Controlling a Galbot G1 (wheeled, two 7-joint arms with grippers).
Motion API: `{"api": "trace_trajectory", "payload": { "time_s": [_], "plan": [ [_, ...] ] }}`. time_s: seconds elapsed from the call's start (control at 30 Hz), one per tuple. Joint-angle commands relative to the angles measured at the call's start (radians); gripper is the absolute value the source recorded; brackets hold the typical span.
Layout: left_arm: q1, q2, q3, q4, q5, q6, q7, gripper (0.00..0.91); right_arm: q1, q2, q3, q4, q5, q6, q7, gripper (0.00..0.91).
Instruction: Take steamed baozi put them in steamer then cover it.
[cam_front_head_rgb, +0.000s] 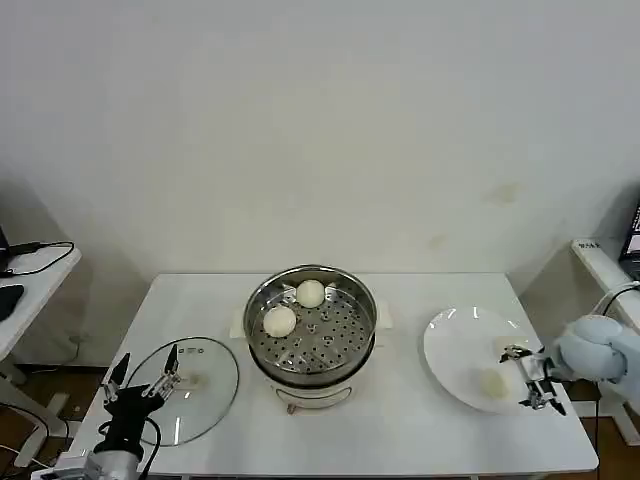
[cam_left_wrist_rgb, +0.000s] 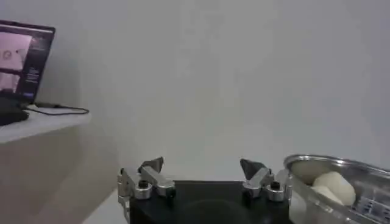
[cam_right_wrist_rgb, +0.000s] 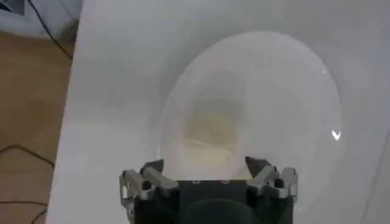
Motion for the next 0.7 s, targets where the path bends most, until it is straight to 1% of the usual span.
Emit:
{"api": "trace_trajectory", "payload": {
  "time_s": [0.03,0.17,0.2,0.23,0.3,0.33,0.37,0.43,0.5,0.6,0.7],
  "plan": [
    [0.004,0.002,-0.021,-0.011,-0.018,0.002,-0.001,0.907,-0.095,0.078,0.082,-0.091,-0.003,-0.011,0.004,0.907],
    [0.005,0.000,-0.022,-0.006,-0.017,0.001,-0.001,0.907,-0.095,0.100,0.085,-0.120,-0.004,-0.017,0.006,0.907],
    [0.005,-0.001,-0.022,-0.005,-0.017,0.001,-0.001,0.907,-0.094,0.106,0.085,-0.128,-0.004,-0.019,0.005,0.887],
    [0.005,-0.001,-0.022,-0.004,-0.017,0.001,-0.001,0.907,-0.094,0.107,0.085,-0.130,-0.004,-0.020,0.004,0.846],
    [0.003,-0.001,-0.024,-0.002,-0.017,0.001,-0.001,0.907,-0.092,0.112,0.085,-0.137,-0.005,-0.025,0.001,0.826],
    [0.003,-0.002,-0.024,-0.002,-0.017,0.001,-0.001,0.907,-0.091,0.113,0.085,-0.137,-0.003,-0.026,0.000,0.796],
    [0.003,-0.002,-0.024,-0.001,-0.017,0.001,-0.001,0.907,-0.091,0.116,0.085,-0.138,-0.001,-0.029,-0.001,0.786],
    [0.002,-0.004,-0.024,-0.002,-0.017,0.001,-0.002,0.907,-0.091,0.118,0.083,-0.137,0.001,-0.035,-0.004,0.695],
    [0.001,-0.005,-0.023,-0.002,-0.017,0.001,-0.002,0.907,-0.091,0.120,0.082,-0.136,0.002,-0.039,-0.008,0.645],
    [-0.002,-0.005,-0.023,-0.002,-0.017,0.002,-0.004,0.907,-0.091,0.121,0.081,-0.133,0.006,-0.045,-0.011,0.605],
    [-0.004,-0.005,-0.023,0.000,-0.017,0.002,-0.005,0.907,-0.087,0.120,0.081,-0.131,0.007,-0.048,-0.011,0.605]
  ]
}}
